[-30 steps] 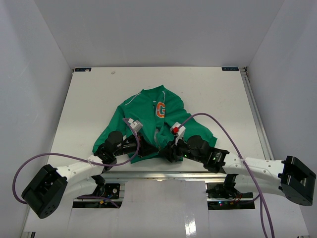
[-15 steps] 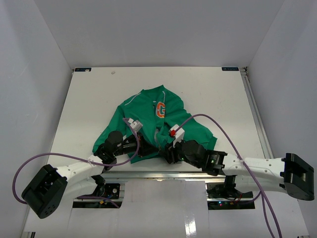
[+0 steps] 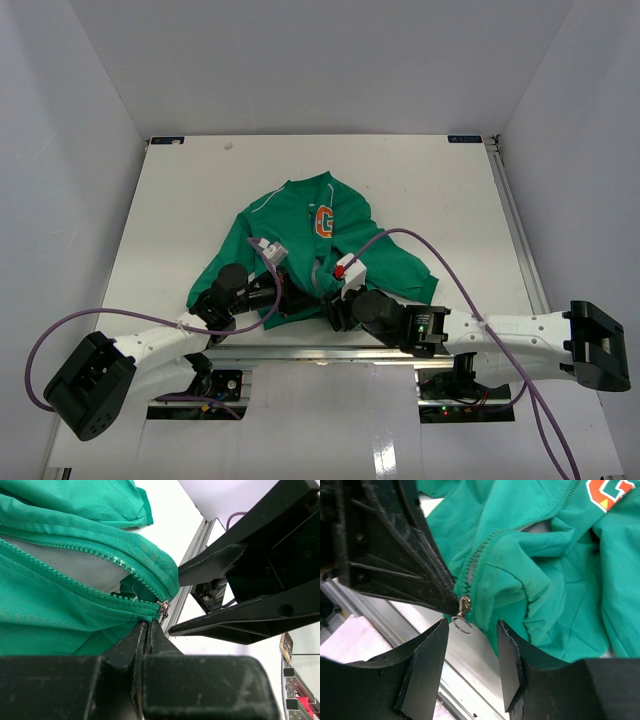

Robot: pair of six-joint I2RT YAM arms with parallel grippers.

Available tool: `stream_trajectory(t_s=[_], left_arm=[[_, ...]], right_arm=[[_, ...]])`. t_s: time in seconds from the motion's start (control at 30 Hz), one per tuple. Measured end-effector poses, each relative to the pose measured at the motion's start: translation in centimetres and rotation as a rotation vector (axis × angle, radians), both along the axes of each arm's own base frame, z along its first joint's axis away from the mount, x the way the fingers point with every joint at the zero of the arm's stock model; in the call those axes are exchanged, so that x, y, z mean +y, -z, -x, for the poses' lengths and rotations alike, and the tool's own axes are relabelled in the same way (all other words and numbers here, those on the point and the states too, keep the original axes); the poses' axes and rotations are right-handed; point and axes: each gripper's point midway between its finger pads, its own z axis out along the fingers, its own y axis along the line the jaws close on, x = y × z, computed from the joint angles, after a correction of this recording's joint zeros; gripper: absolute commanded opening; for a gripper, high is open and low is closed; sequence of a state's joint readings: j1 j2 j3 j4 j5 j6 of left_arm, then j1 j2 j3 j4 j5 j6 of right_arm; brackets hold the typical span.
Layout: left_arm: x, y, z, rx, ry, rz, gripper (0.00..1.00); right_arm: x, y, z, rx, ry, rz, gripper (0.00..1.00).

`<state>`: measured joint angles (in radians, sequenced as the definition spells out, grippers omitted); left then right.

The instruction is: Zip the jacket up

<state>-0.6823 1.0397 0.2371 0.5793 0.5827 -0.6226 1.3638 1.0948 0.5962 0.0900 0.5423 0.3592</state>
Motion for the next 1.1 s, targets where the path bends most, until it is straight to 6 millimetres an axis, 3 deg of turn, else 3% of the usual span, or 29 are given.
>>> stream_trajectory(t_s=[0.27,0.63,1.1], left_arm=[[0.0,0.0,0.0,0.003,0.0,0.001,0.0],[0.0,-0.1,-0.1,0.005,-0.007,0.002,0.0],[0.0,0.1,-0.3,0.022,-0.017,-0.013,0.0]], right_arm=[[0.0,0.6,0.1,-0.02,0.029,0.055,0.51],[0.4,-0.6,0.8,-0.077,0.055,0.095,0.5],[0.6,-0.3,0.7,-0.114,0.086,0.171,0.45]])
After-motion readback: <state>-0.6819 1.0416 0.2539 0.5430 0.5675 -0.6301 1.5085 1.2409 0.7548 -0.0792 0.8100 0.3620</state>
